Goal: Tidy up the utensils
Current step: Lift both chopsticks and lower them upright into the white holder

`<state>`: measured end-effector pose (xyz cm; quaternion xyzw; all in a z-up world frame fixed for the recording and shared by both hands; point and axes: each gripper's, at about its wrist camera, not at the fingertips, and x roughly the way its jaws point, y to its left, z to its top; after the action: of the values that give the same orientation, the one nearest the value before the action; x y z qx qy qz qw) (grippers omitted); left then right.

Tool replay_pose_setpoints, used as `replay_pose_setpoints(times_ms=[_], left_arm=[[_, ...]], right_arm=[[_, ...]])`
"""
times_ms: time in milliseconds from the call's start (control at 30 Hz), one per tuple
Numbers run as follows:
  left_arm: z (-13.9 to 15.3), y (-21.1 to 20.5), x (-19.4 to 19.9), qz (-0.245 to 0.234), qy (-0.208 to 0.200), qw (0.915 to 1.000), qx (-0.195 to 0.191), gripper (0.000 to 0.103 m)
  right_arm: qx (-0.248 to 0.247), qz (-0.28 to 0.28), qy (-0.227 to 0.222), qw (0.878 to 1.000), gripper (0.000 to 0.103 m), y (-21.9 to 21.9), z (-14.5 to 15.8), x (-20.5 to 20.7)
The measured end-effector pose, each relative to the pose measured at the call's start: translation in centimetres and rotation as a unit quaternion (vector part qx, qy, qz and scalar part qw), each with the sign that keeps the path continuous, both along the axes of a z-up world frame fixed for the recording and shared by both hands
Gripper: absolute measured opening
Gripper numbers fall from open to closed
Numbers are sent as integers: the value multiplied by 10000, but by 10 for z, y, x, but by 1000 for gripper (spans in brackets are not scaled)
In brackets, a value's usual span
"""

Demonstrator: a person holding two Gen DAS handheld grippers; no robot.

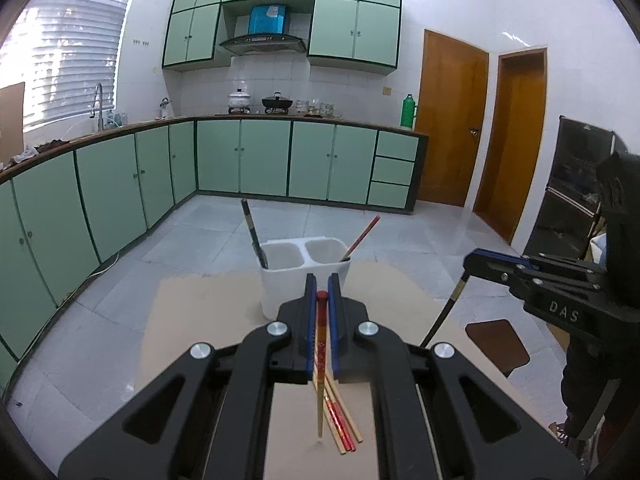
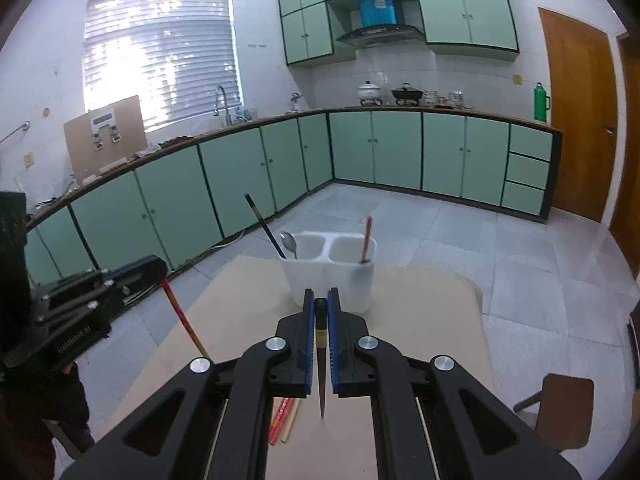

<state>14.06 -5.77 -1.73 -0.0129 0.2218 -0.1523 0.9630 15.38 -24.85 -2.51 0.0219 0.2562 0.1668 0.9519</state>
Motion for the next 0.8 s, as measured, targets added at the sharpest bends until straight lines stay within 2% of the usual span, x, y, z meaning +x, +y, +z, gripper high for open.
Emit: replay_pose_setpoints(times_ms=[167,367,633,800], left_arm=[[16,-4,5,-64,-222,9997,-22,5],[52,-12,27,-58,-735,9973,3,5],[101,-29,90,85,-1358,9907,-38,5],[100,-44,132,225,-1673,9856,-8,5]], right_arm=[[88,119,-180,9997,6,3,26,10],[-37,139,-638,9979,6,13,66,33],[-10,-106,-1127,9936,6,19,111,91],[-32,-358,-1242,9916,6,17,110,131]])
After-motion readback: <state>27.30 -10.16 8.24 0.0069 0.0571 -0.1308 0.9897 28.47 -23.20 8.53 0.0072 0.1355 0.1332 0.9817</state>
